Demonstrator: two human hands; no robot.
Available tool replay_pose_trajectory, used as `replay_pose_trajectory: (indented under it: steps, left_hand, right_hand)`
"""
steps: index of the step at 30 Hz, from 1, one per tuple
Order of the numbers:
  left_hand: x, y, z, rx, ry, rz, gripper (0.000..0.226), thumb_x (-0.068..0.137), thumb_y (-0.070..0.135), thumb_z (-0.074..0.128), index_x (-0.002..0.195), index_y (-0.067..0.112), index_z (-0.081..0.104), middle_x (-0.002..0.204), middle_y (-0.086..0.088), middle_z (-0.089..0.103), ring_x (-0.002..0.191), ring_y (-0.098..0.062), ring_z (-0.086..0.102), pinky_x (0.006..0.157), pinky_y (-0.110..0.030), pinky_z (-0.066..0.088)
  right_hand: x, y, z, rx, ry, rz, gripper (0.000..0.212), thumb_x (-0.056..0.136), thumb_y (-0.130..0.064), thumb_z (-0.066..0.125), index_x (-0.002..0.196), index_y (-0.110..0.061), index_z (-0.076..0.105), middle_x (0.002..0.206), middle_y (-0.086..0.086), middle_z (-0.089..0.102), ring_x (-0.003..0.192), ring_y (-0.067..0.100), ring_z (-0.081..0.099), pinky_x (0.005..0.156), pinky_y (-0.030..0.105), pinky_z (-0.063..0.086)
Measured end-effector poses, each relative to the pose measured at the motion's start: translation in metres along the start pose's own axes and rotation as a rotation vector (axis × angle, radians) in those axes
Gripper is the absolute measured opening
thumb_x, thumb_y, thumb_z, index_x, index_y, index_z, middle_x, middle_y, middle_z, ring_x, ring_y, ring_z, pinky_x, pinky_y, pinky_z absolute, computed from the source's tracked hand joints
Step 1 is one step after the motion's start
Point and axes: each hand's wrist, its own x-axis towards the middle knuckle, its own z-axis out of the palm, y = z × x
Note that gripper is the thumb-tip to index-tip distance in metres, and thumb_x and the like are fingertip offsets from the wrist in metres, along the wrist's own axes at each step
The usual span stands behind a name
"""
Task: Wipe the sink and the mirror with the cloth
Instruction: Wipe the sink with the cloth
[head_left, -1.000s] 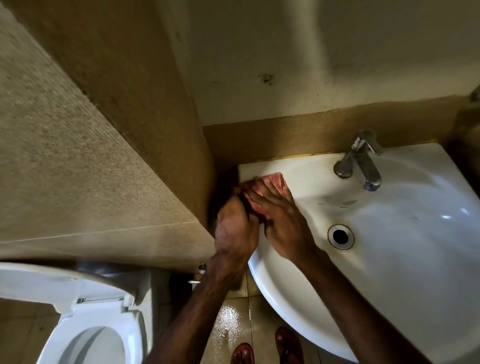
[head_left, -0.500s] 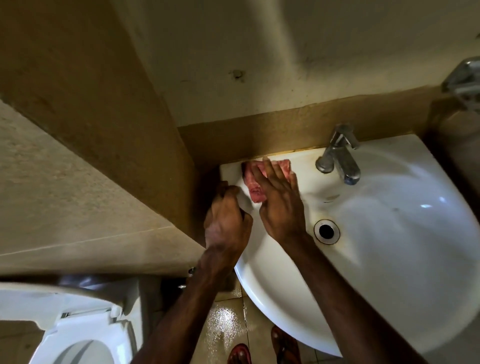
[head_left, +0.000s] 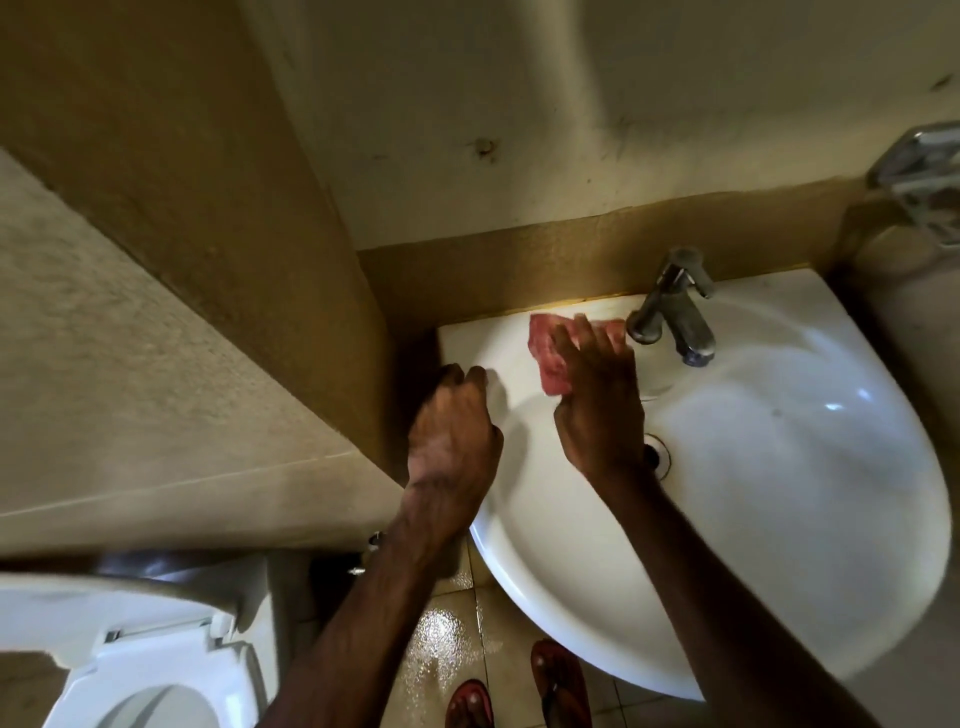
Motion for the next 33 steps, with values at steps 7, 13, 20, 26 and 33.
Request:
replay_pose_trajectory:
  steps: [7,13,20,26,33]
  left_hand:
    - [0.000,-0.003,0.000,-0.020,0.022,0.021,0.055,0.086,-0.002,0.048,0.136,0.021,0.054,0.135,-0.005,0.054,0.115,-0.027,0.061,0.089,-0.032,0.052]
    - [0.001,-0.006,0.003,-0.046,0.019,0.011,0.055,0.085,-0.004,0.050,0.134,0.019,0.058,0.133,-0.005,0.056,0.116,-0.028,0.060,0.090,-0.033,0.052]
    - [0.004,-0.007,0.002,-0.071,0.009,0.038,0.054,0.084,-0.006,0.048,0.130,0.017,0.060,0.131,-0.006,0.058,0.116,-0.028,0.061,0.093,-0.032,0.051]
    - [0.002,-0.011,0.011,-0.072,0.062,0.037,0.049,0.086,-0.003,0.052,0.129,0.018,0.062,0.134,-0.005,0.059,0.117,-0.028,0.062,0.094,-0.035,0.054]
    - [0.000,-0.024,-0.013,-0.491,-0.122,-0.243,0.038,0.100,0.010,0.042,0.134,0.017,0.056,0.138,0.004,0.058,0.124,-0.012,0.054,0.092,-0.015,0.032]
  right_hand:
    - [-0.015,0.020,-0.010,-0.052,0.147,-0.042,0.076,0.073,0.013,0.072,0.142,-0.015,0.056,0.143,0.012,0.060,0.143,0.032,0.044,0.113,0.057,0.045]
    - [0.010,0.015,-0.010,-0.119,0.067,-0.031,0.061,0.082,-0.007,0.044,0.141,-0.010,0.058,0.143,0.017,0.059,0.135,0.039,0.053,0.114,0.056,0.043]
    - [-0.041,0.013,-0.034,-0.025,-0.046,0.055,0.084,0.075,0.012,0.069,0.150,-0.020,0.048,0.156,0.007,0.048,0.147,0.033,0.036,0.107,0.050,0.048]
    - [0.020,-0.011,-0.031,-0.013,-0.075,0.013,0.069,0.075,0.008,0.071,0.141,-0.006,0.055,0.139,0.024,0.059,0.131,0.046,0.052,0.113,0.060,0.039]
    - [-0.046,-0.036,-0.027,0.369,-0.358,-0.180,0.084,0.077,0.005,0.047,0.153,-0.029,0.045,0.165,-0.008,0.032,0.154,0.013,0.028,0.117,0.032,0.038]
